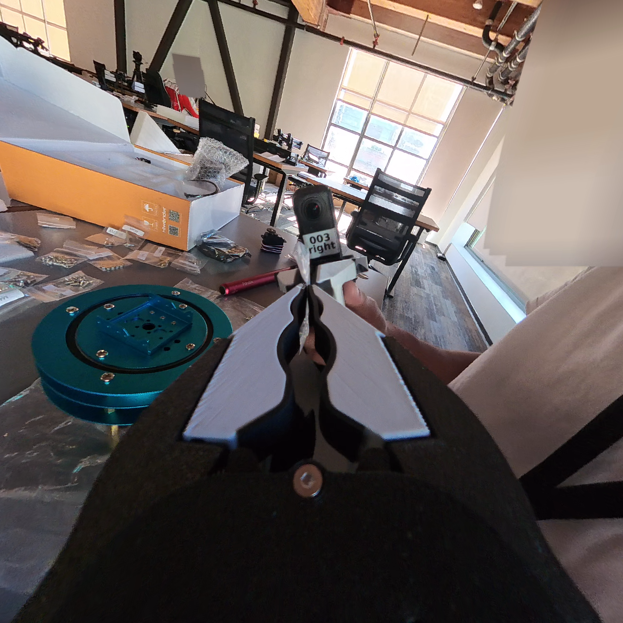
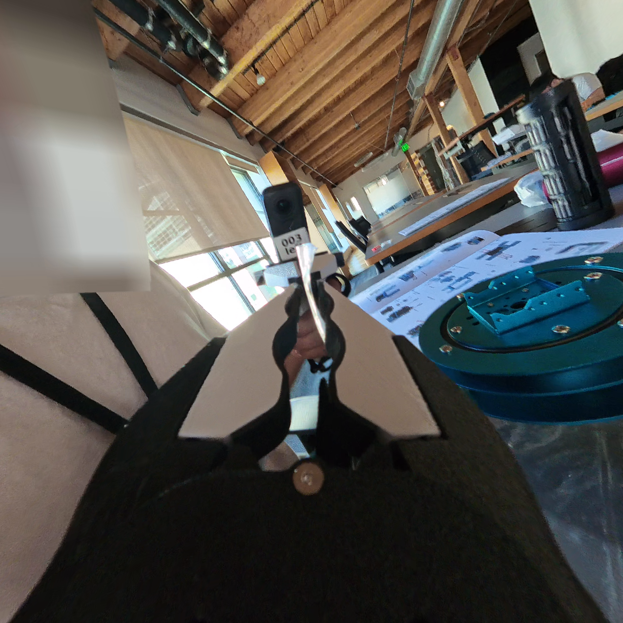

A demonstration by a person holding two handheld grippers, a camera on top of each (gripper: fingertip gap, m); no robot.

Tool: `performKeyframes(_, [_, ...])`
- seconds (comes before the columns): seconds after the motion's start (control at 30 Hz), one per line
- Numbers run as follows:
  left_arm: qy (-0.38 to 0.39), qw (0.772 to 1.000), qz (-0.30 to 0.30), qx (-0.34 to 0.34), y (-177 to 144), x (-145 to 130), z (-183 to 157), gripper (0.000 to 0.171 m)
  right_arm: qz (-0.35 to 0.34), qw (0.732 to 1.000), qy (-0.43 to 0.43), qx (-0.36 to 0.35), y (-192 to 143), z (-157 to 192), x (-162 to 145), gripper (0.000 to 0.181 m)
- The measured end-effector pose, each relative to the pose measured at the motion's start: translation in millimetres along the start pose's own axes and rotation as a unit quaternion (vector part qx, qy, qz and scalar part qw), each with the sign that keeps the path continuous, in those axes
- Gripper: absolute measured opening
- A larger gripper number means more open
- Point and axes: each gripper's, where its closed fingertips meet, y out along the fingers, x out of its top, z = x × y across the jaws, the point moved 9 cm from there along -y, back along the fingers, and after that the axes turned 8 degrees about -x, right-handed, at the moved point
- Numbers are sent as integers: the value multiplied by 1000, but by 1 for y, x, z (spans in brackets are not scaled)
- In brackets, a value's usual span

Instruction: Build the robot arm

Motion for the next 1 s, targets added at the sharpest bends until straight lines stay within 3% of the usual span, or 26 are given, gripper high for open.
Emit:
performKeyframes(0.1, [10,1000,12,-3,-3,-2,1,0,45,997,-51,-43,-16,2,5,17])
performKeyframes(0.17, [21,999,29,11,-5,-8,3,0,98,981,-110,-126,-37,-1,9,17])
performKeyframes(0.27, [24,997,61,33,-4,-22,7,0,199,905,-205,-315,-76,-21,11,16])
performKeyframes(0.3, [23,997,66,37,-2,-26,7,0,237,883,-217,-343,-83,-25,9,16])
performKeyframes(0.33, [22,997,67,39,1,-29,7,0,260,880,-214,-336,-82,-24,6,17])
performKeyframes(0.47, [11,998,64,25,16,-37,7,0,209,949,-158,-176,-50,-3,-1,20])
performKeyframes(0.57, [11,997,69,12,26,-37,8,0,173,967,-136,-127,-40,-3,4,20])
performKeyframes(0.67, [23,996,81,14,31,-37,10,0,155,977,-117,-83,-40,-3,9,2])
performKeyframes(0.77, [18,996,87,22,34,-36,13,0,155,977,-124,-79,-40,-5,10,0])
performKeyframes(0.87, [3,996,78,34,33,-35,18,15,149,975,-133,-94,-40,-7,12,0])
performKeyframes(1.0, [50,990,88,99,34,-34,18,26,112,968,-130,-183,-38,-15,16,0])
